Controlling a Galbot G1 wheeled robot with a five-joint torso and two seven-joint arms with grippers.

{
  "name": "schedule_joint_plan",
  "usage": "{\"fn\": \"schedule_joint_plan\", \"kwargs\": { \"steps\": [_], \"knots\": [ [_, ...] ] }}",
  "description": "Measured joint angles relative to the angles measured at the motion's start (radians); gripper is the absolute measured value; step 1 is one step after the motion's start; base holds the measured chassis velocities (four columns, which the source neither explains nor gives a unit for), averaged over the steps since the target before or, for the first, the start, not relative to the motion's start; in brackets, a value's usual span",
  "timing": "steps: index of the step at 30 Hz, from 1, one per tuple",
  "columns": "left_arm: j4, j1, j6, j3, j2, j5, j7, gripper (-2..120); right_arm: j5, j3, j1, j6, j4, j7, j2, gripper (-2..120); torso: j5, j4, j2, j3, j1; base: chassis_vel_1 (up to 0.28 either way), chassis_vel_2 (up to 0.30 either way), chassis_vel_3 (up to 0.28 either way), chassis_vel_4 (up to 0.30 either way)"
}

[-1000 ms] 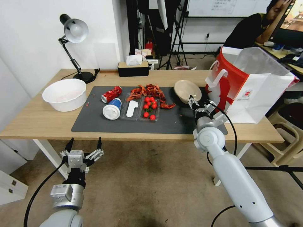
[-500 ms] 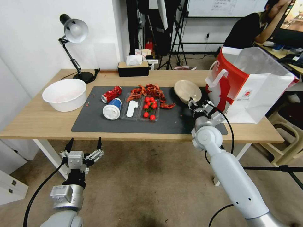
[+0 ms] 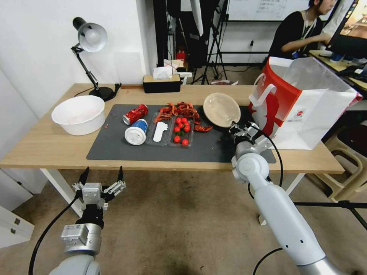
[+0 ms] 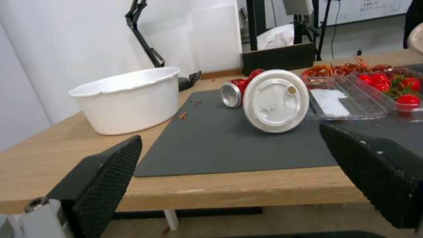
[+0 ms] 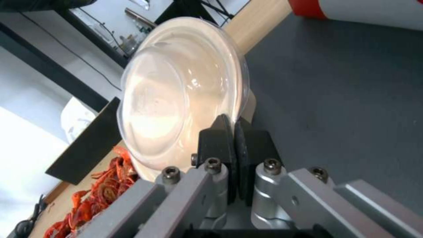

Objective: Pick up the trash from the table and place it into the takeout bag.

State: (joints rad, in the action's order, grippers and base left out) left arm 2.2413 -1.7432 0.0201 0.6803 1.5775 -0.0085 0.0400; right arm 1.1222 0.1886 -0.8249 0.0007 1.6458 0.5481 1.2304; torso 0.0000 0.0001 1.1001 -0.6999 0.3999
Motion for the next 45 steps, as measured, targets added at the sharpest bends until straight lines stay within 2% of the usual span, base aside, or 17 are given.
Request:
{"fn": "schedule_joint_plan", "kwargs": {
  "steps": [9,13,17,23,26,31,35,39,45],
  "knots": [
    [-0.002,-0.001,0.002,0.000,-0.001,0.000,0.000,100,-0.009,0.006,-0.003,0.014,0.017,-0.013,-0.005,0,0.0001,-0.0002,0.000,0.000,0.000,0.000,0.000,0.000,0.000],
    [-0.002,-0.001,0.003,0.000,-0.001,0.000,-0.001,100,-0.010,0.023,-0.009,0.041,0.067,-0.057,-0.022,0,0.0001,-0.0002,0.000,0.000,0.000,0.000,0.000,0.000,0.000],
    [-0.002,-0.002,0.003,-0.002,-0.001,0.001,-0.001,100,-0.012,0.060,-0.013,0.069,0.155,-0.171,-0.060,0,0.0000,-0.0001,0.000,0.000,0.000,0.000,0.000,0.000,0.000],
    [0.000,-0.004,0.005,-0.003,0.000,0.002,-0.001,100,-0.010,0.090,-0.014,0.086,0.217,-0.280,-0.085,0,0.0000,-0.0001,0.000,0.000,0.000,0.000,0.000,0.000,0.000],
    [0.004,-0.009,0.008,-0.001,-0.001,0.002,-0.002,100,-0.083,0.159,0.009,0.108,0.244,-0.336,-0.103,0,0.0000,0.0001,0.000,0.000,0.000,0.000,0.000,0.000,0.000],
    [0.007,-0.012,0.009,0.000,-0.001,0.002,-0.002,100,-0.174,0.214,0.041,0.109,0.237,-0.330,-0.138,0,0.0001,-0.0002,0.000,0.000,0.000,0.000,0.000,0.000,0.000],
    [0.008,-0.013,0.010,-0.002,0.002,0.004,-0.003,100,-0.270,0.273,0.064,0.078,0.221,-0.286,-0.169,0,0.0000,-0.0001,0.000,0.000,0.000,0.000,0.000,0.000,0.000],
    [0.008,-0.014,0.012,-0.003,0.004,0.006,-0.003,100,-0.431,0.339,0.059,0.004,0.206,-0.236,-0.196,0,0.0000,-0.0003,0.000,0.000,0.000,0.000,0.000,0.000,0.000],
    [0.006,-0.013,0.014,-0.005,0.008,0.008,-0.003,100,-0.505,0.366,0.032,-0.061,0.209,-0.189,-0.209,0,0.0002,-0.0001,0.000,0.000,0.000,0.000,0.000,0.000,0.000]
  ]
}}
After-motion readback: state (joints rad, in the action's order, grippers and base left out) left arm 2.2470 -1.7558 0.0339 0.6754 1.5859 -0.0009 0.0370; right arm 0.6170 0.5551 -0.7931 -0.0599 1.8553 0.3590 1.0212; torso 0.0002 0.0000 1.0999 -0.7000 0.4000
